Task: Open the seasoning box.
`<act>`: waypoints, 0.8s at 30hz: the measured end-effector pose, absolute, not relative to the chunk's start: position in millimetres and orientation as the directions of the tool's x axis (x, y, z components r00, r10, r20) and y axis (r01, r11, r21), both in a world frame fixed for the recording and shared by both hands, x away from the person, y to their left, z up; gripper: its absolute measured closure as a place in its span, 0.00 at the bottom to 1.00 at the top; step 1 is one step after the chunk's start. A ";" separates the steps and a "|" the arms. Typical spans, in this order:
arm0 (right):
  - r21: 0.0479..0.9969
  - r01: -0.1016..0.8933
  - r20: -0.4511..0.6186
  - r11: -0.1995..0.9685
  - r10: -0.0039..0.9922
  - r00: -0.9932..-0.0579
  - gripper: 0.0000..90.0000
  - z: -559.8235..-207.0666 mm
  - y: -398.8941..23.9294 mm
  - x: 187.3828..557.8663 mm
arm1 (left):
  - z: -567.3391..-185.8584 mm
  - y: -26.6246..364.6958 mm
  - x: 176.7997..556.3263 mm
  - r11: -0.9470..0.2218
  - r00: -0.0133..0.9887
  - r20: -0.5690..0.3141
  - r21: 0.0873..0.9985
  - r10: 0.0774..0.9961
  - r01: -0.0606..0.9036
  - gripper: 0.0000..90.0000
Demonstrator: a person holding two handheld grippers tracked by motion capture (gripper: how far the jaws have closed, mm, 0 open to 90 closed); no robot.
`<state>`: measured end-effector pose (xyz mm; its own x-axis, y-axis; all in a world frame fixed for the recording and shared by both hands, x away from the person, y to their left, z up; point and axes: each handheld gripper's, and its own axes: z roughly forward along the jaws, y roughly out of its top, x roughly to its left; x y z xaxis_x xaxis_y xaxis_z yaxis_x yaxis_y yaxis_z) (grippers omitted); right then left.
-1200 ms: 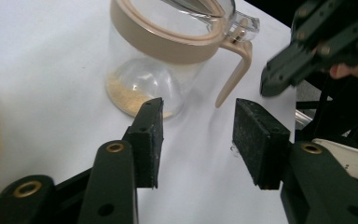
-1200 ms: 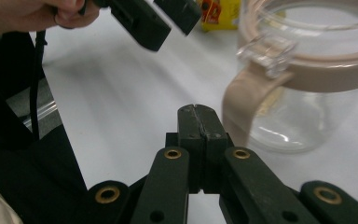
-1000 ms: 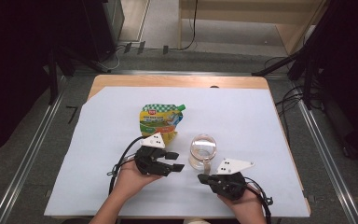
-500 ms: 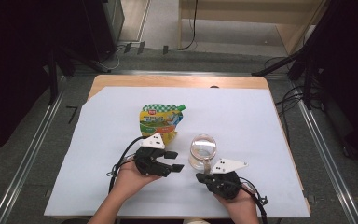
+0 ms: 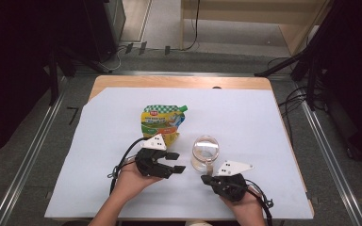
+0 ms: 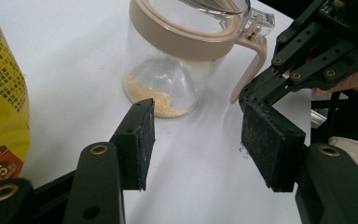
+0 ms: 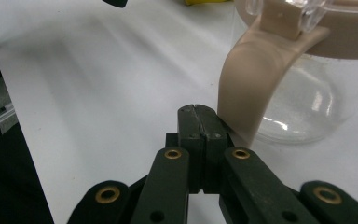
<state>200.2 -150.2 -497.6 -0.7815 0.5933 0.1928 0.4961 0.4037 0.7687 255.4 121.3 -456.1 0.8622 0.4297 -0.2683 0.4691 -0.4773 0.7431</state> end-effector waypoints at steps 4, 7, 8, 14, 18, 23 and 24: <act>0.769 0.493 0.189 0.406 0.592 -0.783 1.00 -496.7 -152.6 199.5 | -455.8 122.3 255.7 -0.477 0.862 -0.266 0.744 0.431 0.468 0.50; 0.767 0.497 0.189 0.405 0.599 -0.778 1.00 -496.4 -156.7 199.7 | -455.5 123.2 255.9 -0.475 0.862 -0.265 0.746 0.432 0.467 0.50; 0.766 0.501 0.189 0.402 0.604 -0.774 1.00 -496.3 -158.7 199.7 | -455.4 123.5 256.0 -0.473 0.862 -0.268 0.746 0.431 0.468 0.50; 0.763 0.504 0.193 0.405 0.602 -0.775 1.00 -495.8 -167.0 199.7 | -454.6 124.2 255.8 -0.459 0.861 -0.278 0.754 0.426 0.471 0.50; 0.763 0.513 0.192 0.392 0.621 -0.760 1.00 -493.9 -174.2 200.4 | -455.2 124.0 256.3 -0.460 0.860 -0.281 0.751 0.427 0.474 0.50; 0.766 0.522 0.199 0.376 0.633 -0.748 1.00 -492.4 -183.1 202.5 | -454.6 124.5 256.2 -0.457 0.859 -0.279 0.753 0.430 0.474 0.50; 0.767 0.525 0.202 0.369 0.638 -0.743 1.00 -492.0 -187.6 203.6 | -454.0 124.6 255.5 -0.456 0.860 -0.277 0.756 0.429 0.471 0.50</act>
